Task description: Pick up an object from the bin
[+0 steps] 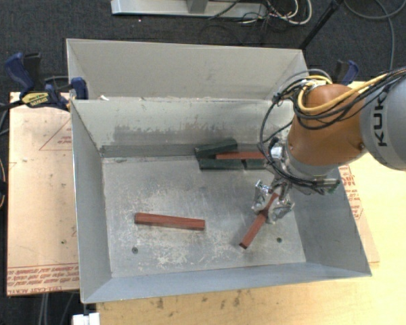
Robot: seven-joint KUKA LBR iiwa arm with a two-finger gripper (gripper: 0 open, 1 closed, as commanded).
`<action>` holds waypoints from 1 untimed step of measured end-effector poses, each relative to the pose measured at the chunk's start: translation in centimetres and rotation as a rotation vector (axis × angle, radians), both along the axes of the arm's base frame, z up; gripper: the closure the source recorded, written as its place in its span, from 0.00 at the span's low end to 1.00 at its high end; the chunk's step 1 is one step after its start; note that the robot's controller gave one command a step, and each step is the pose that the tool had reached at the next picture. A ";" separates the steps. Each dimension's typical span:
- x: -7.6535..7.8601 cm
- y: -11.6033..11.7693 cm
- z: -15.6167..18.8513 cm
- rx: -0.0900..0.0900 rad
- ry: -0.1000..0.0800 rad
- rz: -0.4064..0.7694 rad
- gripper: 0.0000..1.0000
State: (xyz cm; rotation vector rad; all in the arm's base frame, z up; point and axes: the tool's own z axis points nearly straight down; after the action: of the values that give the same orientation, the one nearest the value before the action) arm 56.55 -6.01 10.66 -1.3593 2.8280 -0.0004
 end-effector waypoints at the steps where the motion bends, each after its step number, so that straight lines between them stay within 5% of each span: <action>1: 0.0 0.0 0.3 0.000 0.000 0.000 1.00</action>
Offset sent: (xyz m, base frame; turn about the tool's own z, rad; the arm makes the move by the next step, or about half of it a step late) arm -0.0001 -0.0002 0.0106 0.0000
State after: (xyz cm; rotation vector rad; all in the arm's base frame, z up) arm 56.57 -5.98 10.95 -1.3586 2.8280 -0.0006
